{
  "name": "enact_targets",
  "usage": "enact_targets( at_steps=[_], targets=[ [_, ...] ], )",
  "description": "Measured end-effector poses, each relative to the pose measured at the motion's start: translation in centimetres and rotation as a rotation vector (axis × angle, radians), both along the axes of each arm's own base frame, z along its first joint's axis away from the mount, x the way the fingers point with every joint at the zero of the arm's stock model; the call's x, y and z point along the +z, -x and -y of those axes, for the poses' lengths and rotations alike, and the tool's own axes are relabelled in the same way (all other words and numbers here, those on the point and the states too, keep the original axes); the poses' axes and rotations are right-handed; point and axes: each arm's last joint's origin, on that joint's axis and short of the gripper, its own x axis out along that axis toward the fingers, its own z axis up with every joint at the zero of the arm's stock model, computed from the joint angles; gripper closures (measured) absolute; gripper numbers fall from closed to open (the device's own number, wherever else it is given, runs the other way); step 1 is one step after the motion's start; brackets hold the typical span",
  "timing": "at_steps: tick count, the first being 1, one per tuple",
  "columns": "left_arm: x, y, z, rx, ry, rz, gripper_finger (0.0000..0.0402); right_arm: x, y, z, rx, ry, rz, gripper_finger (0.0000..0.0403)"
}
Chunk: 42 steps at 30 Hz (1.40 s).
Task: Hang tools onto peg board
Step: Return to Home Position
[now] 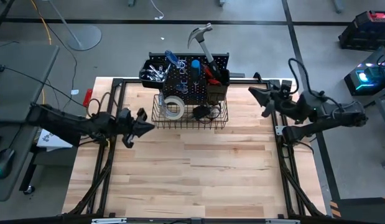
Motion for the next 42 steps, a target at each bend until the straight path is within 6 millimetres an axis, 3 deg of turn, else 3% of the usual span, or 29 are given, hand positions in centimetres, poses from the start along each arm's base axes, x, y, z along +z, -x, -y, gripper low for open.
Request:
enact_targets(
  at_steps=[4,9,15,18,23,28,34,42],
  targets=[
    [-2.8,1.4,-0.3,0.026,-0.03,-0.023,0.0401,-0.6,0.1,-0.4,0.011,-0.006,-0.061,0.0403],
    [-3.4,1.6,-0.9,0.084,-0.15,-0.099,0.0401,-1.6,0.4,-0.9,0.034,-0.008,-0.158,0.0403],
    [-3.3,1.7,-1.5,0.102,-0.052,-0.1,0.0401,-2.3,1.8,-1.6,0.155,-0.085,-0.197,0.0403],
    [-3.4,1.7,-1.5,0.101,-0.05,-0.112,0.0401,-3.0,1.5,-1.9,0.2,-0.067,-0.17,0.0403],
    [-2.3,1.6,-1.6,0.122,-0.044,-0.076,0.0401,-7.9,-1.0,-1.0,0.262,0.018,-0.024,0.0403],
    [-1.9,1.6,-1.6,0.127,-0.041,-0.052,0.0401,-12.0,-1.2,1.6,0.229,0.174,0.134,0.0403],
    [-2.2,1.5,-1.6,0.127,-0.042,-0.081,0.0401,-15.4,-0.6,4.2,0.329,0.192,0.067,0.0403],
    [-2.3,1.9,-1.6,0.128,-0.043,-0.097,0.0401,-19.8,0.2,4.6,0.34,0.217,-0.1,0.0403]
  ],
)
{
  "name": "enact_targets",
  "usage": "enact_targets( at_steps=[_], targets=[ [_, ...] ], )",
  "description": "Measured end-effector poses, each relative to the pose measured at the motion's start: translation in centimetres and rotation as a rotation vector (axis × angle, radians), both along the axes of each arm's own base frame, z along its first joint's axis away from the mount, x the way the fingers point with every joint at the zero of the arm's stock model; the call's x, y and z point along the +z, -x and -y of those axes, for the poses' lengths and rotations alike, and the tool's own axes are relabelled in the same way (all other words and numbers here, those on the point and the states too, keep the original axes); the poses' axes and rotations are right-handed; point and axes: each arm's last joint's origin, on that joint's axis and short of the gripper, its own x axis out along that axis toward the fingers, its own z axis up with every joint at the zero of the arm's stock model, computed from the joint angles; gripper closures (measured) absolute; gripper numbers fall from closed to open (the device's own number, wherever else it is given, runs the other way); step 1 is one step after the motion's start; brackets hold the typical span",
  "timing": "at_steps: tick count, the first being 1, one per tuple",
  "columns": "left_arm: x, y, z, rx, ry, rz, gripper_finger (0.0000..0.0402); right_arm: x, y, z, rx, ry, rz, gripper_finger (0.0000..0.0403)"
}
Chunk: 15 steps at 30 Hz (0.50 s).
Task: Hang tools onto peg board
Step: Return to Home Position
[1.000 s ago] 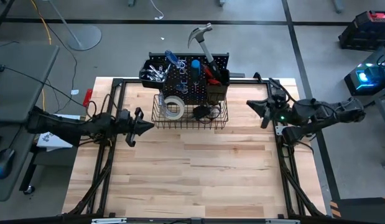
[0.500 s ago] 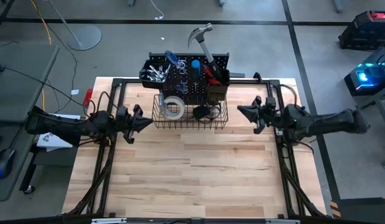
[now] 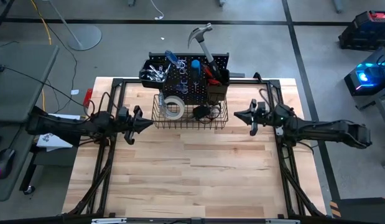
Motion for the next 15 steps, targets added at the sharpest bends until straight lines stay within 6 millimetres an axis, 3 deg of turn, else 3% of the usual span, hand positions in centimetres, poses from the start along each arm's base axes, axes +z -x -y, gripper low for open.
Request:
enact_targets(
  at_steps=[7,15],
  targets=[
    [0.3,0.8,0.0,0.0,0.0,0.02,0.0401,-2.9,0.6,-0.4,-0.025,-0.059,-0.105,0.0403],
    [-0.1,0.9,0.0,0.0,0.001,-0.015,0.0401,-6.5,1.5,-0.6,-0.163,-0.186,-0.465,0.0403]
  ],
)
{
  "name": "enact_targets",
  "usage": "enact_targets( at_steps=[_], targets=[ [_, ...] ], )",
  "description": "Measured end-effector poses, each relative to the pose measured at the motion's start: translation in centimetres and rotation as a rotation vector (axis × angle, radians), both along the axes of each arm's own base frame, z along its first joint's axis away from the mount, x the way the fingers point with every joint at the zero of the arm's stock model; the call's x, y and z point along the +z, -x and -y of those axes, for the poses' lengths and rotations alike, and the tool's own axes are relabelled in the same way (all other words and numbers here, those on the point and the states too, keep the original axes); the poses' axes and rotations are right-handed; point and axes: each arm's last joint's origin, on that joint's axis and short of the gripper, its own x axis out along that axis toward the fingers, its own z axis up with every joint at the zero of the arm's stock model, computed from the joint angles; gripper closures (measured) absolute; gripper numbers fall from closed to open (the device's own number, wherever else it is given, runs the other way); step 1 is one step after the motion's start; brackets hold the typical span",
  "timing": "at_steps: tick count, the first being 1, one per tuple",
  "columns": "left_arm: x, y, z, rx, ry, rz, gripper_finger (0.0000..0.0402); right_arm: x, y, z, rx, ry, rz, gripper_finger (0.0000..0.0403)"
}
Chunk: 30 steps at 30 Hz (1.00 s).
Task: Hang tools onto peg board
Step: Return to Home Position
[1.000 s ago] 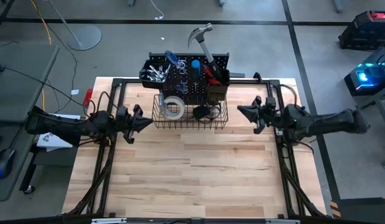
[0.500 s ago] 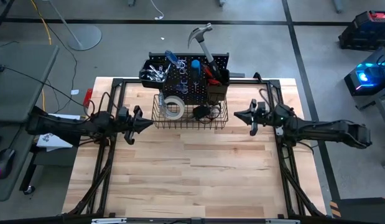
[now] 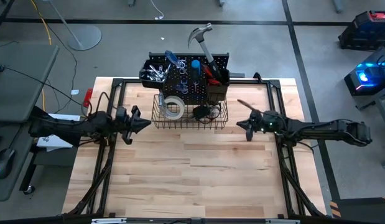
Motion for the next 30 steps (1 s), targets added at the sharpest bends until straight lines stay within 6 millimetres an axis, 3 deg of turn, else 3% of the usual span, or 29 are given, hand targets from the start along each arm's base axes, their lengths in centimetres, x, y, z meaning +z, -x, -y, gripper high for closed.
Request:
enact_targets(
  at_steps=[5,9,12,20,23,30],
  targets=[
    [-0.6,0.4,0.1,-0.004,0.001,-0.057,0.0401,-1.4,0.8,-0.2,0.0,-0.044,-0.168,0.0403],
    [-1.3,1.5,0.1,-0.011,0.0,-0.027,0.0401,-1.3,0.9,-0.3,0.002,-0.043,-0.163,0.0403],
    [-1.7,2.1,0.1,-0.01,0.001,-0.055,0.0401,-0.1,1.0,-0.4,0.011,-0.006,-0.042,0.0403],
    [-3.1,2.0,0.8,-0.079,-0.005,-0.207,0.0401,5.5,3.1,-1.0,0.014,0.168,0.548,0.0402],
    [-3.1,2.0,1.2,-0.127,-0.009,-0.206,0.0401,6.8,3.3,-1.2,0.01,0.205,0.685,0.0402],
    [-3.1,2.0,1.4,-0.159,-0.012,-0.21,0.0401,7.6,3.4,-2.0,0.083,0.198,0.78,0.0402]
  ],
)
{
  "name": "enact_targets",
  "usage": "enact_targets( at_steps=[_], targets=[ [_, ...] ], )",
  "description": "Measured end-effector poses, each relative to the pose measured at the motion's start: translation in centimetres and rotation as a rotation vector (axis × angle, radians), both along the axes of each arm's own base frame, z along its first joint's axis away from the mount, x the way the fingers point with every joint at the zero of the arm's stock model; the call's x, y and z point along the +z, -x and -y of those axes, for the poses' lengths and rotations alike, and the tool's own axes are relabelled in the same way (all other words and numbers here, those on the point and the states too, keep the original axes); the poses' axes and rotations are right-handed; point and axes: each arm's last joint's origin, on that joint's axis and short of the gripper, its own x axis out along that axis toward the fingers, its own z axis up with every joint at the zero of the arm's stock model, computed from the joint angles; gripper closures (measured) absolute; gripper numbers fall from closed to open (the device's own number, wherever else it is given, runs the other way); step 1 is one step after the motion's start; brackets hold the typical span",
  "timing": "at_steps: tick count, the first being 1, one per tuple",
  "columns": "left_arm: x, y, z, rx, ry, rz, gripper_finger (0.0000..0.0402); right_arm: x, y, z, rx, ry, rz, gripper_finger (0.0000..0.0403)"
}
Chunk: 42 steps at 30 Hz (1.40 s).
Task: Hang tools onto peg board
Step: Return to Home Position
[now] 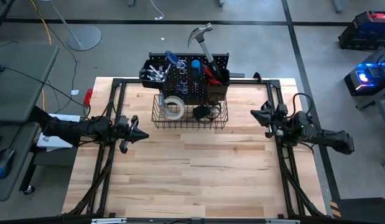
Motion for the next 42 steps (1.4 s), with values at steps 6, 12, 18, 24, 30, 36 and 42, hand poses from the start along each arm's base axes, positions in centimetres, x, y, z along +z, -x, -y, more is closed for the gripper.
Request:
enact_targets(
  at_steps=[6,12,18,24,30,36,42],
  targets=[
    [0.0,0.0,0.0,0.004,0.0,-0.001,0.0401,-0.3,-0.2,-0.1,0.026,-0.003,-0.038,0.0402],
    [0.0,0.0,0.0,0.004,-0.001,-0.002,0.0401,-0.8,-0.4,-0.1,0.026,-0.013,-0.092,0.0402],
    [0.0,0.0,0.0,0.003,-0.001,-0.002,0.0401,-1.4,-0.5,-0.1,0.026,-0.023,-0.147,0.0402],
    [0.0,0.0,0.0,0.003,-0.001,-0.003,0.0401,-1.8,-0.6,-0.1,0.026,-0.033,-0.197,0.0402],
    [0.0,0.0,0.0,0.003,-0.001,-0.002,0.0401,-2.2,-0.6,-0.1,0.026,-0.04,-0.236,0.0402],
    [0.0,0.0,0.0,0.003,-0.001,-0.003,0.0401,-2.6,-0.7,-0.1,0.026,-0.046,-0.271,0.0402],
    [0.0,0.0,0.0,0.003,-0.001,-0.003,0.0401,-2.9,-0.7,-0.1,0.026,-0.052,-0.304,0.0402]
  ],
)
